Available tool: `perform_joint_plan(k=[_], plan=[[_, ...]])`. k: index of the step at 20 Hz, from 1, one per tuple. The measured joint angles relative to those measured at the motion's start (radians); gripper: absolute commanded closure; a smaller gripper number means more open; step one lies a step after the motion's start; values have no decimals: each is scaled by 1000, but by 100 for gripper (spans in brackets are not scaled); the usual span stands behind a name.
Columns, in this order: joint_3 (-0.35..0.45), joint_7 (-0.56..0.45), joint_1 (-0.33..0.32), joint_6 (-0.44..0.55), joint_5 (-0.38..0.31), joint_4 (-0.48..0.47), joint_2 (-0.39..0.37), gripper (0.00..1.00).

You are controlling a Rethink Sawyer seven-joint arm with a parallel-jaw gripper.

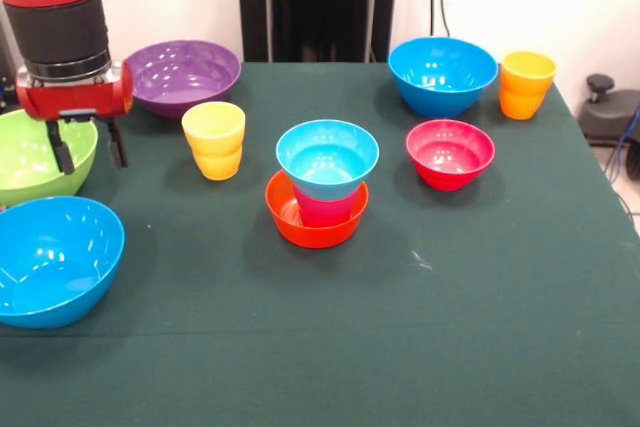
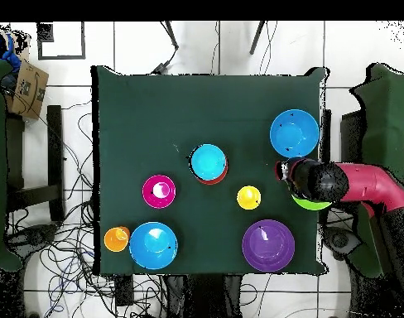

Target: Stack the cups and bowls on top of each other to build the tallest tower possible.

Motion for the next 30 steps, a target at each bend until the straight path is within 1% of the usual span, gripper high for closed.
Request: perform_joint_plan(k=[8, 13, 14, 16, 17, 23, 30], plan=[[0, 0, -10, 0, -1, 36, -14, 0], [0, 0, -48, 0, 7, 74, -17, 0], [0, 0, -72, 0, 7, 89, -17, 0], [0, 0, -78, 0, 7, 93, -18, 0], [0, 0, -96, -1, 7, 102, -18, 0], [0, 0, -142, 0, 5, 123, -20, 0], [0, 0, -164, -1, -3, 137, -21, 0]])
